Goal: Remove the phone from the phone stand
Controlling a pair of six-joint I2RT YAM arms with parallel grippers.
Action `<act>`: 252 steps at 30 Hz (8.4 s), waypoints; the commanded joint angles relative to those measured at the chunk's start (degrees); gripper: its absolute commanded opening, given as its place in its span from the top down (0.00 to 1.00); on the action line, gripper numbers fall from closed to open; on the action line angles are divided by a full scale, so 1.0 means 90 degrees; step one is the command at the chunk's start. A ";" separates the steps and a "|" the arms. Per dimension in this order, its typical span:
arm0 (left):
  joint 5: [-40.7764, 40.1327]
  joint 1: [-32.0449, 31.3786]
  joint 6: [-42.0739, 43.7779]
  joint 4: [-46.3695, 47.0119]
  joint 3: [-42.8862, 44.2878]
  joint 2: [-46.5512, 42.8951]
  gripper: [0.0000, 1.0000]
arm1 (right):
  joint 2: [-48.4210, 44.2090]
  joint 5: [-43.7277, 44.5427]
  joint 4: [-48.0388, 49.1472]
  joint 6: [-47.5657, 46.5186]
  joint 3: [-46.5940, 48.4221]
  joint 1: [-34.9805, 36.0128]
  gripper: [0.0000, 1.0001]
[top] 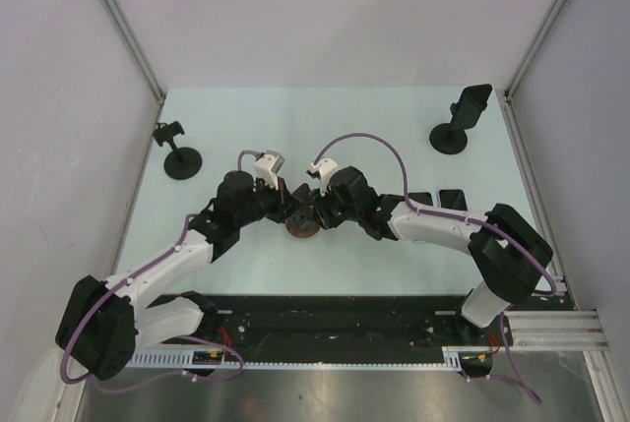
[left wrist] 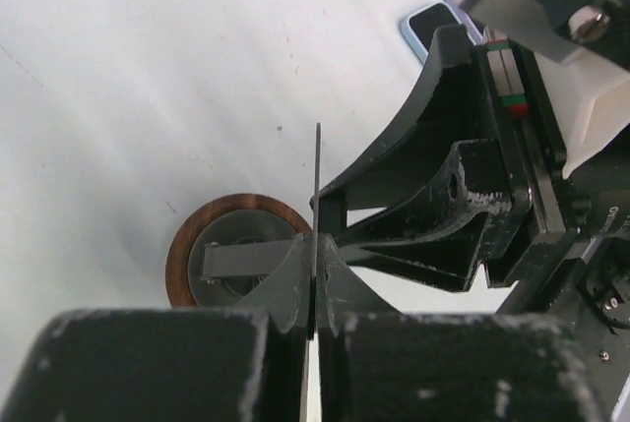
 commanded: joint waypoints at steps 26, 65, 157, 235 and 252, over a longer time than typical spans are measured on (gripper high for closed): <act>0.1783 0.4119 0.2631 -0.0324 0.4299 0.4190 1.00 | -0.3760 0.1116 -0.0088 -0.0213 -0.2222 -0.0564 0.11; 0.0476 0.4090 0.0738 -0.0148 0.2954 0.2348 0.00 | -0.5048 0.2071 -0.0645 0.0391 -0.2349 -0.1141 0.00; -0.0854 0.1775 0.1683 -0.2971 0.0814 -0.2528 0.00 | -0.0927 -0.1893 0.0479 -0.1619 0.2222 -0.4649 1.00; -0.1293 -0.2053 0.1664 0.1785 -0.0583 -0.1132 0.06 | -0.2666 -0.0017 0.0723 -0.1346 -0.0806 -0.0330 0.16; -0.1302 -0.2150 0.2133 0.2351 -0.0309 -0.0448 0.21 | -0.3086 -0.0310 0.0762 -0.1102 -0.0806 -0.0350 1.00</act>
